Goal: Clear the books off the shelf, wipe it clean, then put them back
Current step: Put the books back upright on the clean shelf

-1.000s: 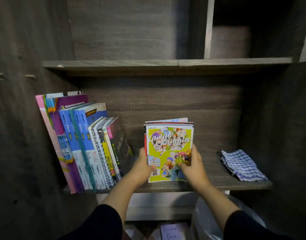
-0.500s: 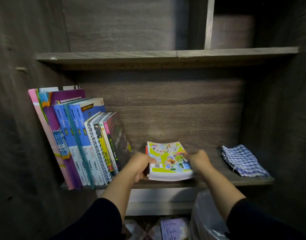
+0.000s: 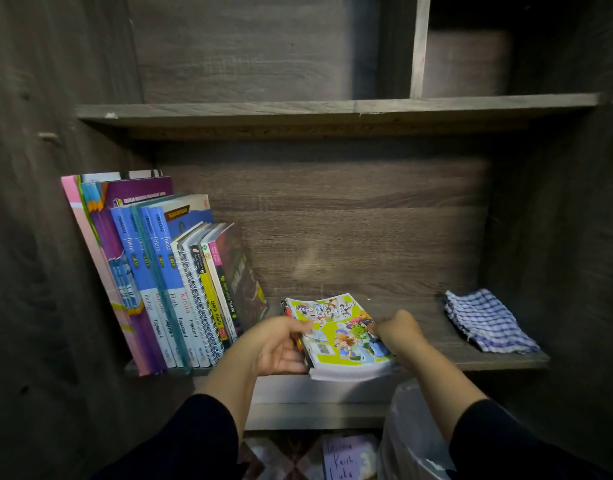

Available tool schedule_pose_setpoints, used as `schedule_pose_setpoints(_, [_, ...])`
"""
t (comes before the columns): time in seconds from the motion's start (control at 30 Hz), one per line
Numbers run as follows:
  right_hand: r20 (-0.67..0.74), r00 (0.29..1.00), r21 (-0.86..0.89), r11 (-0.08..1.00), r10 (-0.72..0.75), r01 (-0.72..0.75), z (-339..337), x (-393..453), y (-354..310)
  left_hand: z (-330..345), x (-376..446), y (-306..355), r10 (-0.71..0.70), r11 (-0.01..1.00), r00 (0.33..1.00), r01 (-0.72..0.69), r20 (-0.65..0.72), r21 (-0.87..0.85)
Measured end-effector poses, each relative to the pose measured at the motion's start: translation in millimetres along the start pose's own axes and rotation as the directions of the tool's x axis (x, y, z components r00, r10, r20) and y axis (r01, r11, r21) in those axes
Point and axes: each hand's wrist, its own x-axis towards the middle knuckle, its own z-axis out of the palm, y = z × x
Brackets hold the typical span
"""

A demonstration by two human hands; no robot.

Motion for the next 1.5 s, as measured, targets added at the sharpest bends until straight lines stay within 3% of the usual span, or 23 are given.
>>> schedule_pose_setpoints(0.17, [0.057, 0.997, 0.113, 0.992, -0.058, 0.051, 5, -1, 1, 3, -7, 9, 0.106, 0.989, 0.989, -0.096, -0.099, 0.109])
schedule_pose_setpoints(0.3, [0.149, 0.981, 0.226, 0.970, -0.125, 0.090, 17, -4, -5, 2, -16, 27, 0.284, 0.952, 0.916, -0.233, -0.284, 0.201])
schedule_pose_setpoints(0.47, [0.225, 0.955, 0.138, 0.976, -0.195, 0.167, 22, -14, -10, 5, -18, 32, 0.522, 0.848, 0.695, -0.362, -0.495, 0.387])
schedule_pose_setpoints(0.63, [0.274, 0.943, 0.115, 0.980, -0.188, 0.162, 17, -18, -9, 20, -36, 20, 0.683, 0.726, 0.380, -0.263, -0.624, 0.635])
schedule_pose_setpoints(0.7, [0.300, 0.937, 0.108, 0.982, -0.180, 0.155, 14, -19, -9, 21, -35, 9, 0.687, 0.724, 0.328, -0.239, -0.648, 0.647])
schedule_pose_setpoints(0.8, [0.292, 0.937, 0.092, 0.981, -0.192, 0.172, 13, -19, -8, 16, -28, -8, 0.644, 0.757, 0.339, -0.155, -0.686, 0.635])
schedule_pose_setpoints(0.87, [0.300, 0.935, 0.084, 0.981, -0.192, 0.174, 12, -21, -9, 15, -26, -15, 0.652, 0.738, 0.339, -0.077, -0.679, 0.670])
schedule_pose_setpoints(1.0, [0.293, 0.943, 0.068, 0.987, -0.157, 0.143, 15, -18, -7, 9, -23, -18, 0.671, 0.709, 0.368, -0.064, -0.644, 0.702])
schedule_pose_setpoints(1.3, [0.312, 0.934, 0.044, 0.985, -0.173, 0.167, 14, -22, -7, -27, -29, -23, 0.804, 0.440, 0.365, 0.166, -0.469, 0.883])
schedule_pose_setpoints(1.43, [0.314, 0.933, 0.034, 0.985, -0.173, 0.171, 13, -22, -8, -33, -25, -31, 0.949, 0.081, 0.284, 0.193, -0.135, 0.978])
schedule_pose_setpoints(1.5, [0.312, 0.936, 0.033, 0.986, -0.163, 0.161, 14, -21, -8, -30, -20, -32, 0.952, -0.143, 0.294, 0.160, 0.091, 0.977])
